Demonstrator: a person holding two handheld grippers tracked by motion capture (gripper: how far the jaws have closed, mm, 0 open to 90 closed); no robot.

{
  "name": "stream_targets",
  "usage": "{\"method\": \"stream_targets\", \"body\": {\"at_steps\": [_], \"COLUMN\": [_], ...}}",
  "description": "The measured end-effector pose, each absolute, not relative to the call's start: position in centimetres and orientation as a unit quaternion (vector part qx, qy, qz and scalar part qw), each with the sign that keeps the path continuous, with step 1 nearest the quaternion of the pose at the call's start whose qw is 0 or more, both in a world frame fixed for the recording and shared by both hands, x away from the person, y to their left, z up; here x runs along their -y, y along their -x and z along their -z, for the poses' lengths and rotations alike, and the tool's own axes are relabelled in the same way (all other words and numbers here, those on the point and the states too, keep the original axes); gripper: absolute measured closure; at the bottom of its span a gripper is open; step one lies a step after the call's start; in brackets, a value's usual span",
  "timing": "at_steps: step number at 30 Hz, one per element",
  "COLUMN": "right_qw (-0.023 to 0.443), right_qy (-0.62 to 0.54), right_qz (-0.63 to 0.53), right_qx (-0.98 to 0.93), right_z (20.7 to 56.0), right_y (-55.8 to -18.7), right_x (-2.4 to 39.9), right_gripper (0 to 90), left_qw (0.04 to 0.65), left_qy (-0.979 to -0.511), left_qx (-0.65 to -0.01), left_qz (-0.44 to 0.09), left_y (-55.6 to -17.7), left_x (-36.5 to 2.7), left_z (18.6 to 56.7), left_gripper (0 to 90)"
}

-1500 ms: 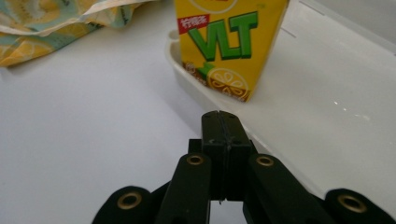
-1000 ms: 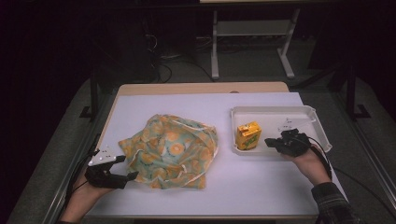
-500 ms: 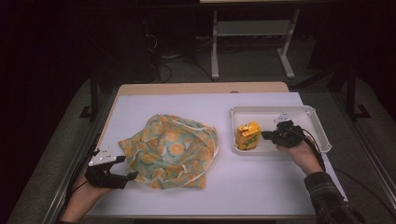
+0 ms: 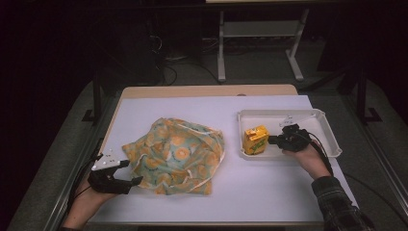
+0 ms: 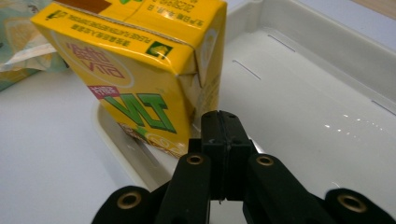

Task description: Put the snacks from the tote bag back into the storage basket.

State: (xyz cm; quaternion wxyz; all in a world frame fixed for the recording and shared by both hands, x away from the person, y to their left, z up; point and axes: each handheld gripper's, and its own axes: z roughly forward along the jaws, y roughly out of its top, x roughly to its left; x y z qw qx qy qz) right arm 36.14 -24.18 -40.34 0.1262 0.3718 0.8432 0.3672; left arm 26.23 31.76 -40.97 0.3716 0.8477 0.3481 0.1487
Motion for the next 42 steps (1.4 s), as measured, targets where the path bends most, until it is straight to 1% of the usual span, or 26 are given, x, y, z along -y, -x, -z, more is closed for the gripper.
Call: {"method": "stream_targets", "body": {"at_steps": [33,42], "right_qw": [0.114,0.123], "right_qy": [-0.358,-0.357], "right_qz": [-0.357,-0.349], "right_qx": [-0.855,-0.858], "right_z": [40.0,40.0], "right_y": [-34.4,-34.2], "right_x": [23.9,23.9], "right_gripper": [89.9,89.6], "left_qw": [0.372,0.372], "left_qy": [-0.847,-0.848], "left_qx": [-0.349,-0.346], "left_qz": [-0.149,-0.149], "left_y": [-26.1,-26.1], "left_x": [-32.0,-32.0], "left_z": [40.8,40.8], "left_gripper": [19.6,19.6]}}
